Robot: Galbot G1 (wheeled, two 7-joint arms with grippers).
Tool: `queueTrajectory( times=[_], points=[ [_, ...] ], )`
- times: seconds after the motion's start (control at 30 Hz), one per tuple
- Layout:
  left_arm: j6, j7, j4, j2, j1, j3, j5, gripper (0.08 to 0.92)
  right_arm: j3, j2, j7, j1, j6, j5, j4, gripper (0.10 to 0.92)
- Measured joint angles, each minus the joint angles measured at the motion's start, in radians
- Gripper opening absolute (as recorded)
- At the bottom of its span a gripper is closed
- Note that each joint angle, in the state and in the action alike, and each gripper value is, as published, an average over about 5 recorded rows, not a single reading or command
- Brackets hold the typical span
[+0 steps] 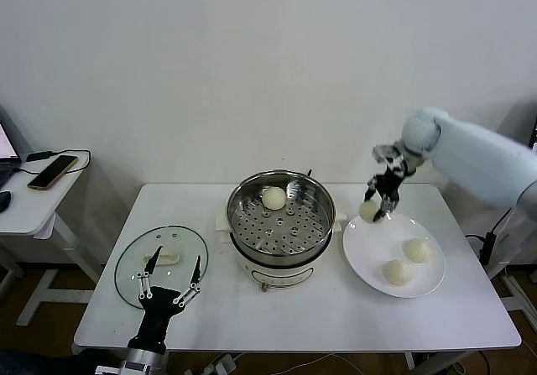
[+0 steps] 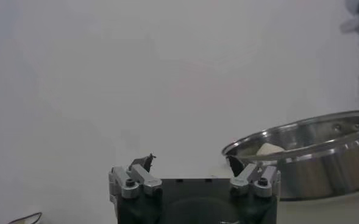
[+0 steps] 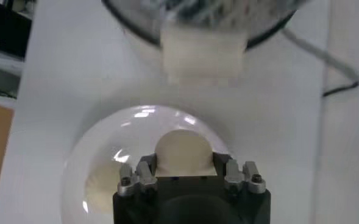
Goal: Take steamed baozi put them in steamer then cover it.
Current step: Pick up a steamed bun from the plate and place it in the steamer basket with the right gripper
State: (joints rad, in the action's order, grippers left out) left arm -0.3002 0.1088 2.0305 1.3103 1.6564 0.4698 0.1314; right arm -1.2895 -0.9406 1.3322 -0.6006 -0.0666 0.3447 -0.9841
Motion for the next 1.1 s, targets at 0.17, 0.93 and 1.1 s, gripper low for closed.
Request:
queueTrajectory(
  times=[0.17,0.93,1.1],
  points=[
    [0.002,0.001,0.002,-0.001,-0.003,-0.007,0.0,0.823,-0.079,-0.057,-0.009,-0.092,-0.038,0.097,-0.049,0.645],
    [0.001,0.006,-0.001,-0.007,-0.015,-0.013,-0.006,0.823,-0.217,-0.473,-0.168,-0.07,-0.145,0.306,0.045,0.628],
    [0.0,0.007,0.0,-0.009,-0.016,-0.013,-0.008,0.823,-0.228,-0.519,-0.182,-0.039,-0.15,0.306,0.079,0.628]
  ],
)
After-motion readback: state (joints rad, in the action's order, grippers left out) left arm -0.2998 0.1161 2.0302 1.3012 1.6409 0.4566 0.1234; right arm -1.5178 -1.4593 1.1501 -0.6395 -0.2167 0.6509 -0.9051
